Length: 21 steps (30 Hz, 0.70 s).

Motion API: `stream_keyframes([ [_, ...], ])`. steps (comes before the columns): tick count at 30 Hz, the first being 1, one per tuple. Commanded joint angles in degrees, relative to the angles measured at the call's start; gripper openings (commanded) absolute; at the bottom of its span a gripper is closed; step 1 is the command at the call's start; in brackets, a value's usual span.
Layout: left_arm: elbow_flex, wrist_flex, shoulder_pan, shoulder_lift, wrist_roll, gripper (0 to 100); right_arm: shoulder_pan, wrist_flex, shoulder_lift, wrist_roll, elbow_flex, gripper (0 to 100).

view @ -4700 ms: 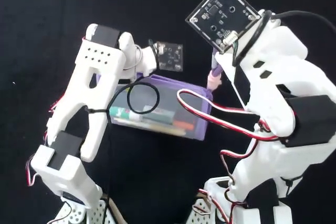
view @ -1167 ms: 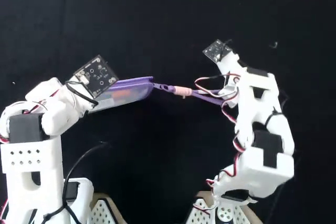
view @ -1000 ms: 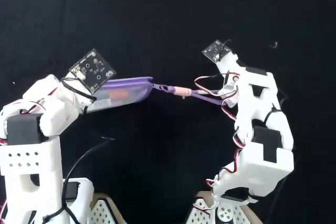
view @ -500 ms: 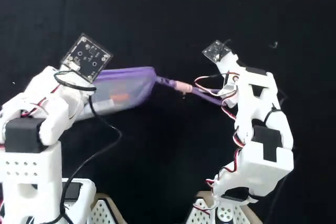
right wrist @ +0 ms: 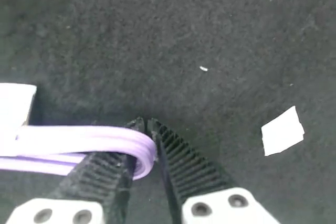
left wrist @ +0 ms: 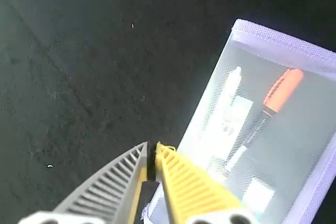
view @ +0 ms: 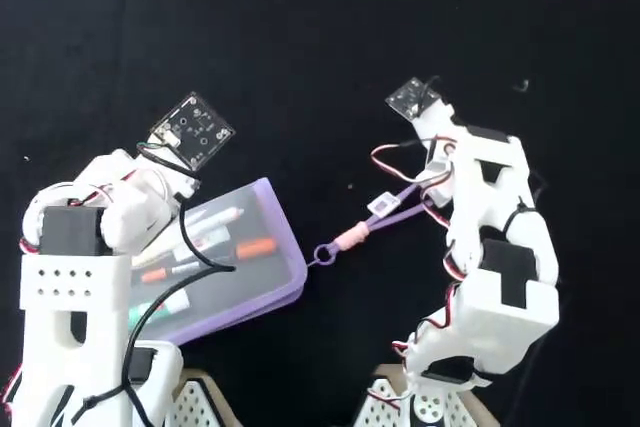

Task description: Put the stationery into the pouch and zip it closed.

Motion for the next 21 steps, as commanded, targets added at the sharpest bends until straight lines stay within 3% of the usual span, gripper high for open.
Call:
stream_keyframes([
  [1,0.13,-0.62,2.24,-0.53,-0.70,3,-2.46,3.60,-4.26,0.18,-2.59,1.1],
  [4,1.36,-0.70,2.07,0.09,-0.88,3,-4.31,6.07,-7.78,0.09,-2.51,1.1],
  [8,6.55,-0.35,-3.74,-0.62,-0.97,3,-7.30,8.88,-13.05,-1.23,-2.59,1.1],
  [21,21.32,-0.79,-32.66,-0.62,-0.70,3,-19.87,19.43,-21.93,-5.45,-2.59,1.5],
])
